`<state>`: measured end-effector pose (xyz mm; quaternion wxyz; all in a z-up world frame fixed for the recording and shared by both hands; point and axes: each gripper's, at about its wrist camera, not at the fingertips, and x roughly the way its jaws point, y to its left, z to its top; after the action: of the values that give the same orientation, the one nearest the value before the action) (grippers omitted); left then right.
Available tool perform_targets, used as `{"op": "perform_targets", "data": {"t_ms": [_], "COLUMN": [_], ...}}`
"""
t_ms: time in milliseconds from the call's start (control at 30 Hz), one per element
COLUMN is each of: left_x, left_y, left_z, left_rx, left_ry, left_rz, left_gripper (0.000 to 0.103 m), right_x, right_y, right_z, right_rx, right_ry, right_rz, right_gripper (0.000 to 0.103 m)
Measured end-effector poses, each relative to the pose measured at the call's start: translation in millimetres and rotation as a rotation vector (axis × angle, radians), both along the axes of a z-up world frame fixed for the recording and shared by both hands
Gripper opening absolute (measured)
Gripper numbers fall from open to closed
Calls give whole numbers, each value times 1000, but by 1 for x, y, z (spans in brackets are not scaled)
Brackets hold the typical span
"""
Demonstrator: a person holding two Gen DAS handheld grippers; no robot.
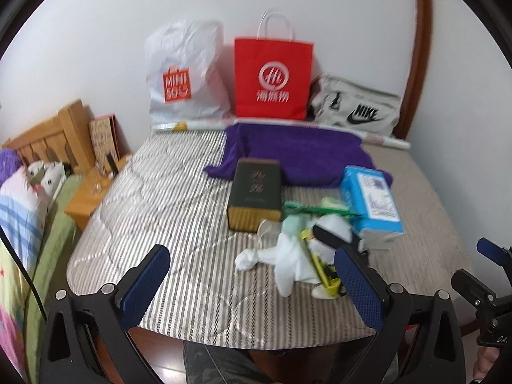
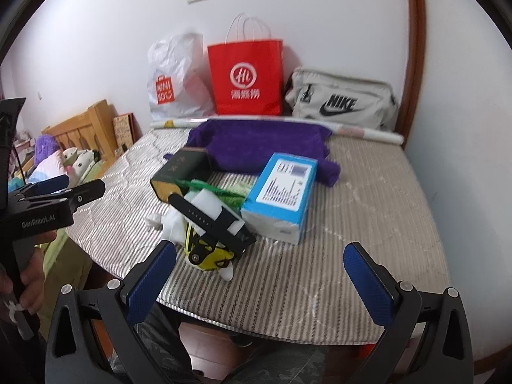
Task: Organize soft objects
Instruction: 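Reach into the pile and grasp the black watch strap with the right tool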
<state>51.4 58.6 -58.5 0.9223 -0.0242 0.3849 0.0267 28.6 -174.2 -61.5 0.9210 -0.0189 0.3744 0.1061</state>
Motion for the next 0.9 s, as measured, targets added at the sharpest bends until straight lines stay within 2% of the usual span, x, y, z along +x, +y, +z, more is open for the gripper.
{"op": "perform_targets", "data": {"t_ms": [267, 400, 533, 800, 900], "left_x": [26, 40, 48, 55, 59], "left_y": [14, 20, 30, 45, 47], "left_z": [-48, -67, -78, -87, -90], "left_rx": [-31, -49, -60, -98, -111], "left_ry": [105, 147, 178, 194, 198], "left_rz": [15, 24, 45, 49, 39], "left_gripper": [103, 103, 103, 103, 103], "right_x": [39, 53, 66, 83, 88], "right_y": [6, 18, 33, 53, 62], "right_z": [-40, -63, -84, -99, -104], "right_rx": [89, 78, 99, 128, 104], "right_ry": [47, 82, 120, 129, 139], "right_rz": [49, 91, 135, 165, 180], "right_gripper": [99, 82, 76, 68, 66]}}
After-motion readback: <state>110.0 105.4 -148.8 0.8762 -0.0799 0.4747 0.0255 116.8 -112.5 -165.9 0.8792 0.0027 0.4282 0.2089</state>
